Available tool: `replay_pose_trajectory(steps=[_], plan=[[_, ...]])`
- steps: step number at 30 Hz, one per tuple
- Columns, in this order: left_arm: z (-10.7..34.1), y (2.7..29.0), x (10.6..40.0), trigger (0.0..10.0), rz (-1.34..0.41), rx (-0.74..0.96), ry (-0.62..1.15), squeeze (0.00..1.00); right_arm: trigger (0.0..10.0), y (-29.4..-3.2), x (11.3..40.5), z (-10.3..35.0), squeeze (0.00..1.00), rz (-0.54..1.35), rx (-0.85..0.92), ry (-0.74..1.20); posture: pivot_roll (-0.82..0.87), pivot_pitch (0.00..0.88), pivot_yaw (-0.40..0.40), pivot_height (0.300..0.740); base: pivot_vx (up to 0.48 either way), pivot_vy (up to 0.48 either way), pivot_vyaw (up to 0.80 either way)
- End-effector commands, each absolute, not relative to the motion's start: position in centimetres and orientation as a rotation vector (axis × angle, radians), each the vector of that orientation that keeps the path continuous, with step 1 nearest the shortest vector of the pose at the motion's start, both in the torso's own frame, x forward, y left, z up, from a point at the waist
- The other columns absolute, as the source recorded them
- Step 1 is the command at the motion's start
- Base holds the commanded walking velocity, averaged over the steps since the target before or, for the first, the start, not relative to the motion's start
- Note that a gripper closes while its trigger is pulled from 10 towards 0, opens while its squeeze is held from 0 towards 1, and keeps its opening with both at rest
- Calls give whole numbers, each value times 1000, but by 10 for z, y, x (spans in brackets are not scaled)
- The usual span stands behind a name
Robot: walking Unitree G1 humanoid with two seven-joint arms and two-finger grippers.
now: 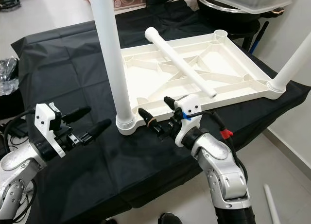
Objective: Building children table
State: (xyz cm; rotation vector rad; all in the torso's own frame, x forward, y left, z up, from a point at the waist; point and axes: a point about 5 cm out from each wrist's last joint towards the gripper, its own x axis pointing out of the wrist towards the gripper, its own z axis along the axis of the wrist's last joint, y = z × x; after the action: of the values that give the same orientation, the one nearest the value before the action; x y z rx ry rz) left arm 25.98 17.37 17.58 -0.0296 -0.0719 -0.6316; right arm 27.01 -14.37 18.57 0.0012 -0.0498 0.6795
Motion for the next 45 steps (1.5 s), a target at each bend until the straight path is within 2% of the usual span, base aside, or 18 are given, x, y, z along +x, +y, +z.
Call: replay_pose_trajectory(steps=[1,5,18,27,35,39,40,45], plan=[[171,180,260,10000,-584,-26,-63,0,10000,-141,267,181,0,706,10,-30,-32,130,-1,740,0,0,0],[171,181,260,10000,-566,-20,-72,0,10000,-140,266,181,0,723,11,-28,-27,132,-2,740,0,0,0],[166,168,257,10000,-530,-83,-104,0,10000,-145,262,185,0,799,-18,-49,-35,144,7,740,0,0,794],[165,162,257,10000,-536,-113,-105,0,10000,-147,269,184,0,739,-39,-37,-33,143,4,740,0,0,0],[165,153,252,10000,-594,-135,-96,0,10000,-152,270,181,0,718,-56,-22,-35,140,5,740,0,-470,0],[166,152,252,10000,-599,-145,-99,0,10000,-153,266,180,0,770,-51,-1,-35,145,9,740,0,-480,0],[167,150,253,10000,-605,-147,-97,0,10000,-152,261,178,0,833,-58,22,-35,147,11,740,0,-480,0],[169,147,254,10000,-606,-152,-98,0,10000,-152,251,176,0,956,-76,79,-35,156,15,740,0,0,0]])
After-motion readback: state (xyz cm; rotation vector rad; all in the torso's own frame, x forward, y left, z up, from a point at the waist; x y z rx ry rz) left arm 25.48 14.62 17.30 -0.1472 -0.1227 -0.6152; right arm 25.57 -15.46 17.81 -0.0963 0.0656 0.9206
